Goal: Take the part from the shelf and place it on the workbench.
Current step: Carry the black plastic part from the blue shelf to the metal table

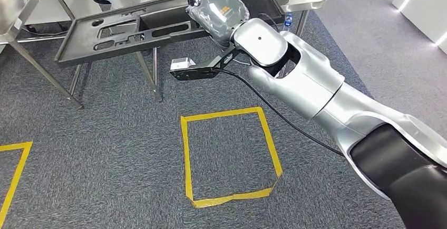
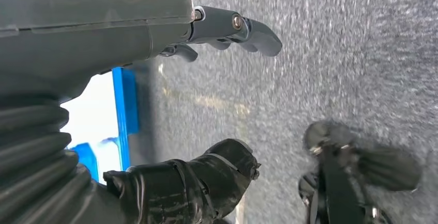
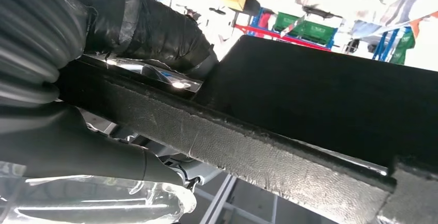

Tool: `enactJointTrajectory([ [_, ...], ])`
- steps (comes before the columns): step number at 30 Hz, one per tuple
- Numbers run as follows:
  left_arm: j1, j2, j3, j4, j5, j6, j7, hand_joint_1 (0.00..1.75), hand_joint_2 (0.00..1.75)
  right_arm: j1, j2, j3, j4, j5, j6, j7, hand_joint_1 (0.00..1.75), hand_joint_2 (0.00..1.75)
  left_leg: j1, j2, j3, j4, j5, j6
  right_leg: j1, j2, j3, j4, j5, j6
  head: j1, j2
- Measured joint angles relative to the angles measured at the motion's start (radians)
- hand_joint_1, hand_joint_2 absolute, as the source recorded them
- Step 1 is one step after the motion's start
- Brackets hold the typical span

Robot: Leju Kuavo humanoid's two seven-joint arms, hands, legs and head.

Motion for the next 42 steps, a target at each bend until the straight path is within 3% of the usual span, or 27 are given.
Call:
enactJointTrajectory([
  [2, 0.000, 0.004, 0.000, 0.000, 0.000, -0.001, 0.000, 0.00, 1.75, -0.002, 0.006, 0.000, 0.005, 0.002, -0.003, 0.000, 1.75, 1.75, -0.004, 0.001, 0.061, -0.132, 0.053, 0.008, 0.002, 0.000, 0.006, 0.002, -0.009, 0.005, 0.000, 0.000],
  [3, -0.001, 0.006, 0.000, 0.000, 0.000, -0.001, 0.001, 0.00, 1.75, -0.003, 0.008, 0.000, 0.006, 0.002, -0.004, 0.000, 1.75, 1.75, -0.007, 0.001, 0.078, -0.167, 0.060, 0.013, 0.003, 0.000, 0.007, 0.003, -0.012, 0.008, 0.001, 0.000],
  [6, -0.003, 0.011, 0.000, 0.000, -0.001, -0.001, 0.001, 0.00, 1.75, -0.005, 0.015, 0.001, 0.013, 0.004, -0.005, -0.001, 1.75, 1.75, -0.008, 0.000, 0.089, -0.183, 0.054, 0.026, 0.005, 0.000, 0.009, -0.002, -0.017, 0.021, 0.001, 0.000],
  [8, -0.003, 0.012, 0.000, 0.000, -0.003, 0.001, 0.003, 0.00, 1.75, -0.008, 0.019, 0.001, 0.020, 0.008, -0.007, -0.003, 1.75, 1.75, -0.001, 0.001, 0.102, -0.193, 0.053, 0.037, 0.006, -0.001, -0.004, 0.032, -0.038, 0.030, 0.003, 0.000],
  [11, -0.004, 0.013, 0.000, 0.000, -0.007, 0.004, 0.008, 0.00, 1.75, -0.007, 0.021, 0.002, 0.030, 0.014, -0.010, -0.004, 1.75, 1.75, 0.000, 0.002, 0.114, -0.197, 0.045, 0.049, 0.002, -0.001, -0.100, 0.209, -0.103, 0.037, 0.006, 0.000],
  [13, -0.004, 0.013, 0.000, 0.000, -0.008, 0.006, 0.010, 0.00, 1.75, 0.000, 0.022, 0.002, 0.036, 0.015, -0.010, -0.006, 1.75, 1.75, 0.000, 0.000, 0.120, -0.193, 0.036, 0.050, -0.002, -0.001, -0.153, 0.276, -0.101, 0.040, 0.006, 0.000],
  [14, -0.004, 0.013, 0.000, 0.000, -0.008, 0.007, 0.010, 0.00, 1.75, 0.002, 0.023, 0.002, 0.039, 0.015, -0.010, -0.008, 1.75, 1.75, 0.001, -0.002, 0.123, -0.190, 0.031, 0.048, -0.004, -0.001, -0.152, 0.254, -0.072, 0.040, 0.006, 0.000],
  [16, -0.004, 0.012, 0.000, 0.000, -0.009, 0.008, 0.009, 0.00, 1.75, -0.001, 0.023, 0.002, 0.044, 0.016, -0.010, -0.011, 1.75, 1.75, 0.004, -0.007, 0.130, -0.180, 0.017, 0.041, -0.005, -0.001, -0.107, 0.129, 0.004, 0.038, 0.006, 0.000],
  [18, -0.004, 0.012, 0.000, 0.000, -0.009, 0.009, 0.004, 0.00, 1.75, -0.007, 0.027, 0.002, 0.047, 0.016, -0.011, -0.014, 1.75, 1.75, 0.002, -0.009, 0.130, -0.169, 0.004, 0.029, -0.002, 0.000, -0.066, 0.035, 0.036, 0.035, 0.007, 0.000],
  [20, -0.004, 0.012, 0.000, 0.000, -0.009, 0.011, -0.002, 0.00, 1.75, -0.010, 0.031, 0.002, 0.050, 0.016, -0.012, -0.018, 1.75, 1.75, 0.000, -0.010, 0.129, -0.170, 0.001, 0.017, 0.002, 0.002, -0.058, 0.020, 0.030, 0.029, 0.006, 0.000],
  [23, -0.004, 0.012, 0.000, 0.000, -0.009, 0.014, -0.007, 0.00, 1.75, -0.012, 0.033, 0.002, 0.056, 0.016, -0.012, -0.021, 1.75, 1.75, 0.002, -0.005, 0.127, -0.156, -0.014, 0.002, -0.002, 0.003, -0.048, 0.012, 0.027, 0.012, 0.003, 0.000],
  [25, -0.004, 0.012, 0.000, 0.000, -0.008, 0.016, -0.006, 0.00, 1.75, -0.015, 0.036, 0.002, 0.058, 0.017, -0.011, -0.021, 1.75, 1.75, 0.002, 0.000, 0.081, -0.064, -0.054, -0.004, -0.004, 0.003, -0.038, 0.007, 0.023, 0.002, 0.000, 0.000],
  [27, -0.004, 0.012, 0.000, 0.000, -0.007, 0.019, -0.006, 0.00, 1.75, -0.014, 0.037, 0.002, 0.059, 0.017, -0.010, -0.022, 1.75, 1.75, 0.002, 0.001, 0.005, 0.067, -0.094, -0.007, 0.000, 0.004, -0.030, 0.008, 0.016, -0.004, -0.001, 0.000],
  [28, -0.003, 0.012, 0.000, 0.000, -0.006, 0.020, -0.005, 0.00, 1.75, -0.012, 0.037, 0.002, 0.060, 0.017, -0.009, -0.022, 1.75, 1.75, 0.002, 0.001, -0.022, 0.103, -0.094, -0.007, 0.002, 0.004, -0.024, 0.008, 0.011, -0.006, -0.001, 0.000],
  [29, -0.002, 0.011, 0.000, 0.000, -0.005, 0.021, -0.004, 0.00, 1.75, -0.009, 0.037, 0.002, 0.061, 0.017, -0.009, -0.023, 1.75, 1.75, 0.002, 0.001, -0.031, 0.103, -0.074, -0.006, 0.004, 0.004, -0.018, 0.008, 0.007, -0.007, -0.001, 0.000],
  [31, 0.000, 0.011, 0.000, 0.000, -0.004, 0.022, -0.004, 0.00, 1.75, -0.008, 0.038, 0.002, 0.063, 0.016, -0.009, -0.023, 1.75, 1.75, 0.000, 0.001, 0.006, -0.007, 0.009, 0.004, 0.007, 0.005, -0.003, 0.008, -0.003, -0.007, -0.001, 0.000],
  [33, 0.001, 0.011, 0.000, 0.000, -0.004, 0.022, -0.003, 0.00, 1.75, -0.009, 0.038, 0.002, 0.063, 0.016, -0.009, -0.023, 1.75, 1.75, -0.003, 0.001, 0.048, -0.109, 0.068, 0.012, 0.008, 0.006, 0.006, 0.008, -0.009, -0.006, -0.001, 0.000],
  [35, 0.001, 0.012, 0.000, 0.000, -0.004, 0.022, -0.003, 0.00, 1.75, -0.009, 0.038, 0.002, 0.063, 0.016, -0.009, -0.023, 1.75, 1.75, -0.004, 0.002, 0.057, -0.131, 0.078, 0.015, 0.008, 0.006, 0.007, 0.007, -0.010, -0.005, -0.001, 0.000],
  [37, 0.000, 0.012, 0.000, 0.001, -0.004, 0.023, -0.003, 0.00, 1.75, -0.011, 0.038, 0.002, 0.063, 0.016, -0.009, -0.023, 1.75, 1.75, -0.010, 0.002, 0.070, -0.152, 0.068, 0.021, 0.009, 0.006, 0.006, 0.006, -0.012, 0.000, -0.001, 0.000],
  [39, -0.001, 0.012, 0.000, 0.001, -0.004, 0.023, -0.002, 0.00, 1.75, -0.013, 0.039, 0.002, 0.065, 0.016, -0.010, -0.023, 1.75, 1.75, -0.010, 0.003, 0.094, -0.186, 0.057, 0.034, 0.010, 0.005, 0.002, 0.014, -0.023, 0.017, 0.001, 0.000],
  [41, -0.001, 0.011, 0.000, 0.001, -0.004, 0.023, 0.000, 0.00, 1.75, -0.015, 0.039, 0.002, 0.068, 0.016, -0.010, -0.023, 1.75, 1.75, -0.005, 0.004, 0.112, -0.203, 0.052, 0.047, 0.008, 0.004, -0.036, 0.092, -0.060, 0.033, 0.004, 0.000],
  [42, -0.001, 0.011, 0.000, 0.001, -0.004, 0.023, 0.001, 0.00, 1.75, -0.015, 0.039, 0.002, 0.069, 0.016, -0.011, -0.023, 1.75, 1.75, -0.006, 0.004, 0.116, -0.203, 0.048, 0.051, 0.007, 0.003, -0.073, 0.157, -0.083, 0.036, 0.006, 0.000],
])
